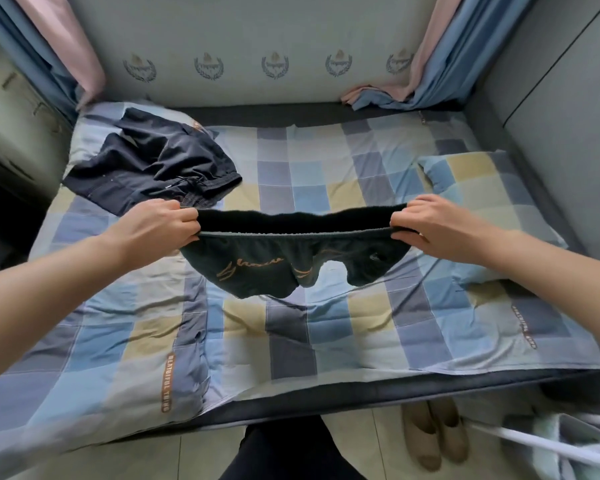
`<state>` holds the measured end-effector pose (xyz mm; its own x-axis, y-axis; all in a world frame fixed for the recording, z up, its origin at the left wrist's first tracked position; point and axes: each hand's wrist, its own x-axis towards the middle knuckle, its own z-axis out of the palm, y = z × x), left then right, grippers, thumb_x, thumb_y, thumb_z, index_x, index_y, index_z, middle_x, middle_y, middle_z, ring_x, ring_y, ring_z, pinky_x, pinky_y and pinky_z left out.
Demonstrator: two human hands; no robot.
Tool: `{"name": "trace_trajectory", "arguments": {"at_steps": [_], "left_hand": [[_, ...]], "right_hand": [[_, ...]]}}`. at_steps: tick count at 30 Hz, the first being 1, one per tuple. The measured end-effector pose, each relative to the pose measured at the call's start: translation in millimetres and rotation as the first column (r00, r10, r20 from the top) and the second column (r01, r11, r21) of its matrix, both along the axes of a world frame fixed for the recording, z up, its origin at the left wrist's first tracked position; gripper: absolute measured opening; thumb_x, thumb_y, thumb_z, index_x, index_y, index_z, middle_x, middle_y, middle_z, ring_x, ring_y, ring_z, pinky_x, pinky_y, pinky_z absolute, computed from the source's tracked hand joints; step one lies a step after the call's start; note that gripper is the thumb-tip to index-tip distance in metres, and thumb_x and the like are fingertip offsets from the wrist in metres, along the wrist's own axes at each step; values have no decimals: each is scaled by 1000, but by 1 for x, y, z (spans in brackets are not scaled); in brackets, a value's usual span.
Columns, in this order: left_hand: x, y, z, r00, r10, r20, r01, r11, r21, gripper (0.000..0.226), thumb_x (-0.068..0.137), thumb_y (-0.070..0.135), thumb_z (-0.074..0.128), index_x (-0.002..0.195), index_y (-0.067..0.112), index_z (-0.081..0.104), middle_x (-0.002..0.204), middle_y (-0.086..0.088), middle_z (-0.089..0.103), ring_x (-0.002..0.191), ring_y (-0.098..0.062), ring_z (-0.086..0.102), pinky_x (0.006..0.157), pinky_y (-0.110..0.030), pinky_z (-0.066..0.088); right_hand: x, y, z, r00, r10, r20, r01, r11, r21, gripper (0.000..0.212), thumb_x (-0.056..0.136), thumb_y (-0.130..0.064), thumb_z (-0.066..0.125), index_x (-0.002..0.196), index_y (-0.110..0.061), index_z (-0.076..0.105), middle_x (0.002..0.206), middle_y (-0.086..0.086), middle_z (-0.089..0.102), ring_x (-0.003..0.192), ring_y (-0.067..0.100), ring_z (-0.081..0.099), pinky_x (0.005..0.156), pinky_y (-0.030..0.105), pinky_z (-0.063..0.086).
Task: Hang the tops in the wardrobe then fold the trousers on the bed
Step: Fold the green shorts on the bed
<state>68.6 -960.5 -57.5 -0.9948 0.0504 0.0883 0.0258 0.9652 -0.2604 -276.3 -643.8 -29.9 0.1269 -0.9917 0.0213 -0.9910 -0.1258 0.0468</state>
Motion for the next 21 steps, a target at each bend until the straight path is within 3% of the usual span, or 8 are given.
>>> {"name": "trace_trajectory", "arguments": {"at_steps": [4, 8, 10, 12, 14, 17, 19, 21], "left_hand": [[5, 1, 1, 952, 292, 94, -298, 953, 57, 30, 75, 20, 83, 58, 5, 63, 98, -11, 54, 39, -25, 42, 34, -26, 36], [1, -3, 2, 875, 480, 56, -483, 872, 76, 30, 85, 34, 72, 71, 8, 72, 124, -6, 58, 65, -32, 61, 53, -34, 46], [-5, -6, 7, 786, 606, 123, -618, 774, 135, 30, 88, 39, 68, 83, 10, 73, 107, -4, 65, 88, -31, 61, 68, -41, 52], [-9, -6, 10, 743, 655, 136, -662, 691, 290, 23, 84, 34, 73, 86, 11, 74, 94, -6, 66, 95, -33, 58, 74, -44, 53], [-11, -4, 12, 711, 700, 73, -645, 607, 465, 18, 79, 29, 79, 88, 13, 76, 91, -8, 68, 97, -32, 57, 76, -44, 52], [-7, 1, 11, 644, 765, -36, -587, 523, 618, 22, 74, 30, 82, 90, 15, 77, 87, -8, 70, 89, -30, 62, 75, -44, 53], [-6, 4, 11, 591, 801, -90, -591, 506, 629, 26, 73, 33, 82, 90, 16, 74, 85, -9, 70, 84, -31, 63, 72, -43, 53], [-4, 3, 10, 565, 820, -88, -617, 491, 615, 35, 72, 35, 82, 94, 19, 61, 84, -7, 68, 83, -34, 61, 71, -43, 51]], "right_hand": [[13, -2, 3, 997, 48, -67, -51, 998, -46, 21, 95, -31, 49, 82, -18, 59, 72, -5, 64, 69, 19, 58, 81, 33, 44], [22, -12, -2, 963, -231, -140, 210, 965, -155, 14, 95, -26, 53, 94, -14, 58, 74, 3, 66, 69, 26, 62, 68, 36, 41], [29, -21, -7, 903, -420, -87, 410, 905, -114, 28, 94, -28, 55, 118, -12, 52, 78, 8, 67, 71, 31, 63, 69, 38, 40], [33, -32, -9, 826, -559, -72, 560, 828, -10, 44, 96, -30, 52, 134, -11, 39, 82, 7, 65, 76, 32, 62, 75, 41, 39], [32, -39, -11, 770, -635, -55, 638, 769, 43, 28, 98, -30, 47, 121, -13, 46, 86, 7, 65, 83, 32, 61, 82, 44, 37], [32, -43, -12, 763, -646, 8, 646, 763, -12, 12, 97, -24, 50, 97, -13, 55, 81, 7, 64, 86, 31, 60, 100, 58, 30], [31, -44, -18, 826, -554, -106, 521, 821, -236, 2, 90, -11, 61, 91, -11, 60, 74, 7, 63, 80, 31, 60, 104, 66, 25], [32, -44, -20, 844, -480, -239, 379, 850, -367, 16, 81, 4, 63, 90, -9, 64, 72, 7, 62, 75, 31, 60, 104, 67, 27]]}}
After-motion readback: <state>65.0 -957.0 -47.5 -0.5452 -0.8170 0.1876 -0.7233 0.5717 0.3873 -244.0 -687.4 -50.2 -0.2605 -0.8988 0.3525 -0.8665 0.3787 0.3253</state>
